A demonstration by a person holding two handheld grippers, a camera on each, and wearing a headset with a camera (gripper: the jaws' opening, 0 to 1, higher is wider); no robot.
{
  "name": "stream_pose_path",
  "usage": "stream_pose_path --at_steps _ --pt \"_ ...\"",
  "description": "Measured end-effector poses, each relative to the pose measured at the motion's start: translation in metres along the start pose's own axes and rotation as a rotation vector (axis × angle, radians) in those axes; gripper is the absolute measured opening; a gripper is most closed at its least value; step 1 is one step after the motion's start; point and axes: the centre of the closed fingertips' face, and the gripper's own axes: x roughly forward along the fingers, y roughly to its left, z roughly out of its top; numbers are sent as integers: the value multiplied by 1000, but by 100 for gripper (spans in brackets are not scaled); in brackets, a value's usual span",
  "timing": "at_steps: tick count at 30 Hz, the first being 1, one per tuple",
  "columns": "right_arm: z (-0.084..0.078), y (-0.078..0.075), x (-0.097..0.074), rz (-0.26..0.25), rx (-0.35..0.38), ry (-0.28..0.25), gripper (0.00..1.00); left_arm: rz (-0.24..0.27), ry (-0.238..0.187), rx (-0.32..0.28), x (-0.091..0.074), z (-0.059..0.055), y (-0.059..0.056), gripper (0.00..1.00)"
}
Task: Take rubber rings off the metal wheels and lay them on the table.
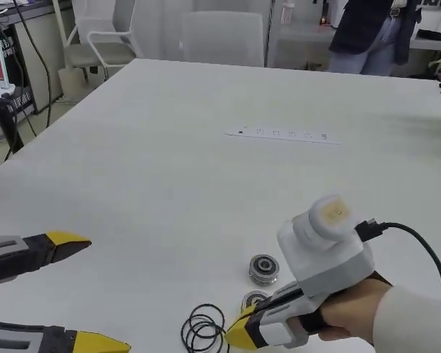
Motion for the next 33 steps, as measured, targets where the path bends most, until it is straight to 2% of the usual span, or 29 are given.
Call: stream_pose_path --at_steps 10,23,33 --pt "6 -4 -5 -16 0 -23 3 -2 7 3 0 -1 0 79" --pt "26 -8 -22 -45 -5 -105 8 -16 19 12 1 -2 -2 80" --pt "43 -1 -34 -71 -105 -137 15 -31 22 9 3 -4 -4 80"
